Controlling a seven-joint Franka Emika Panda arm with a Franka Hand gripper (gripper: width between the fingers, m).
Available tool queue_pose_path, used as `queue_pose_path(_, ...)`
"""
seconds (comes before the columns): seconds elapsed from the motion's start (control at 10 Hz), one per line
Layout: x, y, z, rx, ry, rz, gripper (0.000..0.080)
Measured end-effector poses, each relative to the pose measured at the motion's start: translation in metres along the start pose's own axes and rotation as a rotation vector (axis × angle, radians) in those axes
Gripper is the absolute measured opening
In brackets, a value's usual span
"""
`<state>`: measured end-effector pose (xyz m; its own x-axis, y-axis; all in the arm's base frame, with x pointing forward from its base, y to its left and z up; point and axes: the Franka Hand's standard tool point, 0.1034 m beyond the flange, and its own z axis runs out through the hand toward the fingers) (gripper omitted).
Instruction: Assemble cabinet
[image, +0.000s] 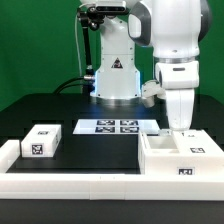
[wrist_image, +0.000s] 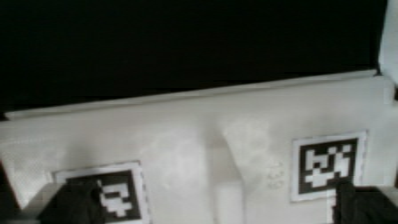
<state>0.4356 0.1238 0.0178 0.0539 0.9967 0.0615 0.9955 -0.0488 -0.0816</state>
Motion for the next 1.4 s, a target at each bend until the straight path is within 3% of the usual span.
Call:
queue_pose_path(0.1,0.0000,-0.0003,0.0003,0.001,0.000,0.000,0.0649)
queue_pose_path(0.2,0.0000,-0.0003,0.0004,0.001,0.000,0.000,0.0511)
queue_pose_path(0.3,0.0000,-0.0003,0.0004,0.001,0.000,0.000,0.0511)
queue_pose_path(0.6,0.0000,-0.0003,0.0004,0.001,0.000,0.000,0.0079)
queue_pose_path(1.2,0.0000,-0.0001,0.0002,0.000,0.000,0.000,0.0060)
queue_pose_path(1.4,-0.0035,-0.0038,-0.0069,-0.006,-0.006,-0.029,0.0061)
